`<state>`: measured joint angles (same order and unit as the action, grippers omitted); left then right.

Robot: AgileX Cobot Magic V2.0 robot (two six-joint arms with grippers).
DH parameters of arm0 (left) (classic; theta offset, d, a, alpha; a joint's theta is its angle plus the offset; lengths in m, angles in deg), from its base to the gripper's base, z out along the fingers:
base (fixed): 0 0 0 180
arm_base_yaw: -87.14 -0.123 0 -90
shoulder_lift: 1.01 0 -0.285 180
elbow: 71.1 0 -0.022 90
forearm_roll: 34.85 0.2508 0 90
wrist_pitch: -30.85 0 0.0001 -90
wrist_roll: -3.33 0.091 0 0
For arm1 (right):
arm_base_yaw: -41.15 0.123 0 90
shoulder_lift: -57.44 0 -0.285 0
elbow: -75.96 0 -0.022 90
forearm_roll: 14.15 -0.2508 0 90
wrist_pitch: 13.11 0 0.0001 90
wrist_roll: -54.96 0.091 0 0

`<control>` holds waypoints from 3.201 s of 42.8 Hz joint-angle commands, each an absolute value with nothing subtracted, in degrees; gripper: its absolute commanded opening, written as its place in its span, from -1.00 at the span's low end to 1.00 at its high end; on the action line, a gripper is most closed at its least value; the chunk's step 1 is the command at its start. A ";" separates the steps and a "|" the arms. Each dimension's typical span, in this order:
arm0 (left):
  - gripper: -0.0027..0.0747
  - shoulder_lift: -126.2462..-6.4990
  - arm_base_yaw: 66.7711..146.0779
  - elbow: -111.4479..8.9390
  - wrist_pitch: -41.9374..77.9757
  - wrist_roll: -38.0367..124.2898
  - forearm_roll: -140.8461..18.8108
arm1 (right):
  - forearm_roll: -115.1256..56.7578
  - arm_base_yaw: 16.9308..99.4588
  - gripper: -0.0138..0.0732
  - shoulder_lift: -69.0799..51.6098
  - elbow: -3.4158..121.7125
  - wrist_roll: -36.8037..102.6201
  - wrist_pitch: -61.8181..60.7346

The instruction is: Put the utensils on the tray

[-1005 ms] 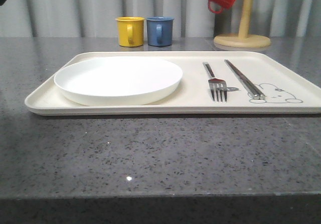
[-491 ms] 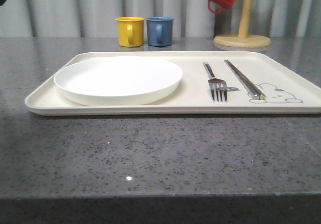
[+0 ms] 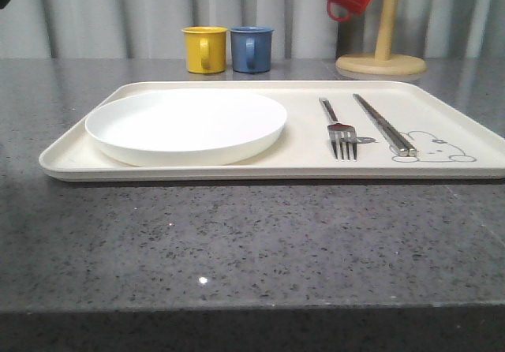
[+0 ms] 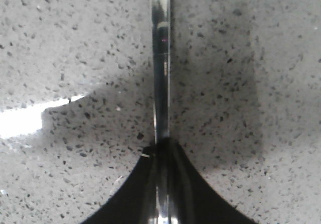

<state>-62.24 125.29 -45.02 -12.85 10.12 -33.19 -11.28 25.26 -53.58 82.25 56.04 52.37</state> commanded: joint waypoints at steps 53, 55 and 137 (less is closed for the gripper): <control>0.02 -61.41 125.75 -46.72 -9.02 9.64 -33.21 | -23.52 49.26 -0.08 -50.18 83.78 63.22 46.32; 0.02 -61.41 125.75 -46.72 -9.02 9.64 -33.21 | -23.52 49.26 0.01 -50.18 83.78 63.22 46.12; -0.98 -61.41 125.75 -46.72 -8.63 9.64 -32.99 | -17.07 65.23 -0.84 23.94 47.09 54.17 42.74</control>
